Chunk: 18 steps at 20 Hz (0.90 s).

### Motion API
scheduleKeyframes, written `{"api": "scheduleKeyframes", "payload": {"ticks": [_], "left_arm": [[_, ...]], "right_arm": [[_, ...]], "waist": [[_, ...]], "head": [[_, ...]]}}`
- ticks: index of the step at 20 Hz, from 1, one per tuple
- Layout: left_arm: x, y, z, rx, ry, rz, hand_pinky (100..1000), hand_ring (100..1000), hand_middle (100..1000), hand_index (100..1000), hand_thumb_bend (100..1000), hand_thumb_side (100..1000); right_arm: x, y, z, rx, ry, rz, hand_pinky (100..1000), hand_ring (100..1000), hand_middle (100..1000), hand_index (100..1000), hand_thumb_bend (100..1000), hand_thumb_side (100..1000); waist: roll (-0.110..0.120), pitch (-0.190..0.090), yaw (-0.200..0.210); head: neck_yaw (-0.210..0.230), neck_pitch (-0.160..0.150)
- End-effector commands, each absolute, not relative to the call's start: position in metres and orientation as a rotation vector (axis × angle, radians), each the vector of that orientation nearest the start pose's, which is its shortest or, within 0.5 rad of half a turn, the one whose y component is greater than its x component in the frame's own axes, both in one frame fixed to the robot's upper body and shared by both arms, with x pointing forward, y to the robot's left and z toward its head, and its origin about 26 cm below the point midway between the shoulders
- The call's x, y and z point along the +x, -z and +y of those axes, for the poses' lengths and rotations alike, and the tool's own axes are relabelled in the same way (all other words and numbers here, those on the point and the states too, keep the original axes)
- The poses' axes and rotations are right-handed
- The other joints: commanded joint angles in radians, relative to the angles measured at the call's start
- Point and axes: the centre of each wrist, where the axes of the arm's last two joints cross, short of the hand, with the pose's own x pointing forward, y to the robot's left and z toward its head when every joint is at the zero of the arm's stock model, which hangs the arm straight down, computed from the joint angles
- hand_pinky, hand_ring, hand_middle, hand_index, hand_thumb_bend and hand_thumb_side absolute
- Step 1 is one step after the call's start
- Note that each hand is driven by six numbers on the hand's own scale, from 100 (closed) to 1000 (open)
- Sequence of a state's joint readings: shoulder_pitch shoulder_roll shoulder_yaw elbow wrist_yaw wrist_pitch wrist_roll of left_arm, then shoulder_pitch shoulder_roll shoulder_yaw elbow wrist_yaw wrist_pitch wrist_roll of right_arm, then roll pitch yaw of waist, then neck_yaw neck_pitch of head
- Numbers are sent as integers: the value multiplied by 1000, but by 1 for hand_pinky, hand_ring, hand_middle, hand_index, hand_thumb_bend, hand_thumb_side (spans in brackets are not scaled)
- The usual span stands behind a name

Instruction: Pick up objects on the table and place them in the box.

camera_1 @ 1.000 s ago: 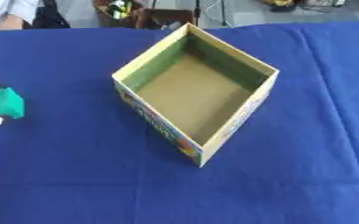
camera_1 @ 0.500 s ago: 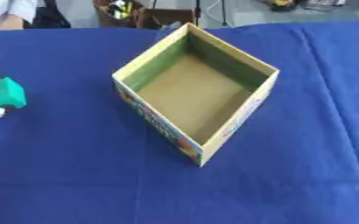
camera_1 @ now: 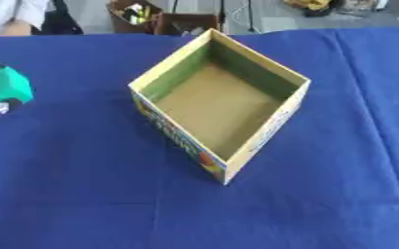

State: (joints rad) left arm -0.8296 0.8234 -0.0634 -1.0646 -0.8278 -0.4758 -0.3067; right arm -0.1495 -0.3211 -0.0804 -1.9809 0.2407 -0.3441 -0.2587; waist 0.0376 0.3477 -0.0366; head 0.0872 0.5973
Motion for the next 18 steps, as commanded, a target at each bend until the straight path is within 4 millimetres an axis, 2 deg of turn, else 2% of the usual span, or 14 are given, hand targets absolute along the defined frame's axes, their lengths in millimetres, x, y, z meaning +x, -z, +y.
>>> {"api": "scheduleKeyframes", "payload": {"ticks": [1,10,18], "left_arm": [[420,-299,410,1219,1609,-1546,467,511,377,567,100,694],[437,-322,348,1093,1655,-1760,468,501,367,556,100,690],[447,-334,294,997,1672,-1902,471,497,367,556,100,687]], "right_arm": [[282,-170,-300,-592,-238,-2529,852,862,727,837,100,783],[283,-174,-300,-574,-241,-2543,851,860,728,837,100,785],[284,-176,-299,-554,-237,-2551,851,860,728,837,100,780]], "waist": [[2,-30,2],[8,-45,-11],[18,-45,-32]], "head": [[3,3],[-7,12],[-2,14]]}}
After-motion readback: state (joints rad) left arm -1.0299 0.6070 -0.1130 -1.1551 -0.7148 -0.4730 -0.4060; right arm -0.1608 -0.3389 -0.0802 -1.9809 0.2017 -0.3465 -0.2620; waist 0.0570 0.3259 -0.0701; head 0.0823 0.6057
